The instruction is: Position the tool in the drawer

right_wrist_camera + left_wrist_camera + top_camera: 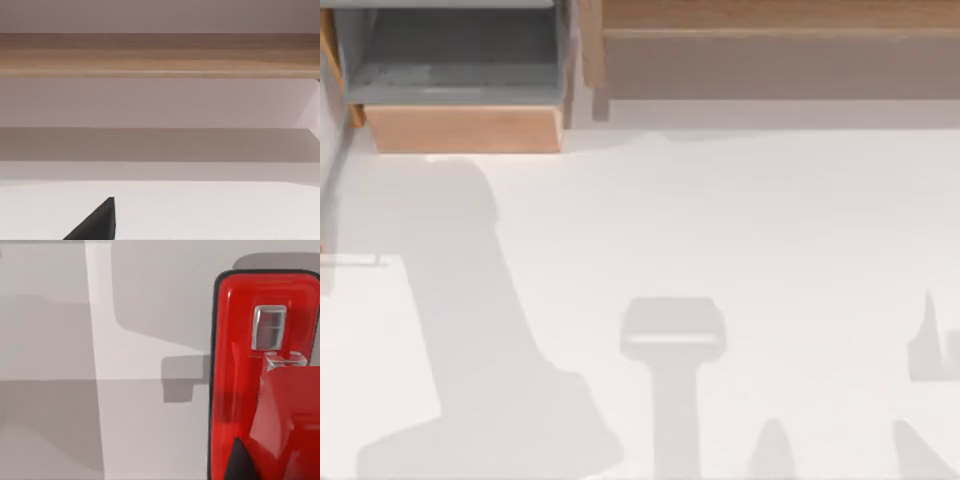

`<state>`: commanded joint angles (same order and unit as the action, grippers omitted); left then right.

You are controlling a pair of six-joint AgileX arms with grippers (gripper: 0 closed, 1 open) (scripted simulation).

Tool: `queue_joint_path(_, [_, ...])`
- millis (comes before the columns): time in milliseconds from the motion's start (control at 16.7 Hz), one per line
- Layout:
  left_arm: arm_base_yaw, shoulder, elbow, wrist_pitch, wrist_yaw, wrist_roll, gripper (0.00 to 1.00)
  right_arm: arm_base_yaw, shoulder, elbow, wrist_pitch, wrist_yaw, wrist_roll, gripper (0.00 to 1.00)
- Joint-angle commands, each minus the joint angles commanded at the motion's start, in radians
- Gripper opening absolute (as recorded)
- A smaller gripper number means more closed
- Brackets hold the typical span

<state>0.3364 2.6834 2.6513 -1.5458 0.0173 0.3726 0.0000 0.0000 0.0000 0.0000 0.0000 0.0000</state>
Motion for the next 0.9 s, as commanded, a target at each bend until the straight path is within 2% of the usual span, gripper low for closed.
queue_joint_path(240, [0.0, 0.0, -0.001, 0.001, 0.0, 0.0, 0.0, 0.0, 0.0, 0.0, 0.0, 0.0, 0.0, 1.0])
queue_joint_path(900, [0.0, 0.0, -0.001, 0.001, 0.0, 0.0, 0.83, 0.0, 0.0, 0.0, 0.0, 0.0, 0.0, 1.0])
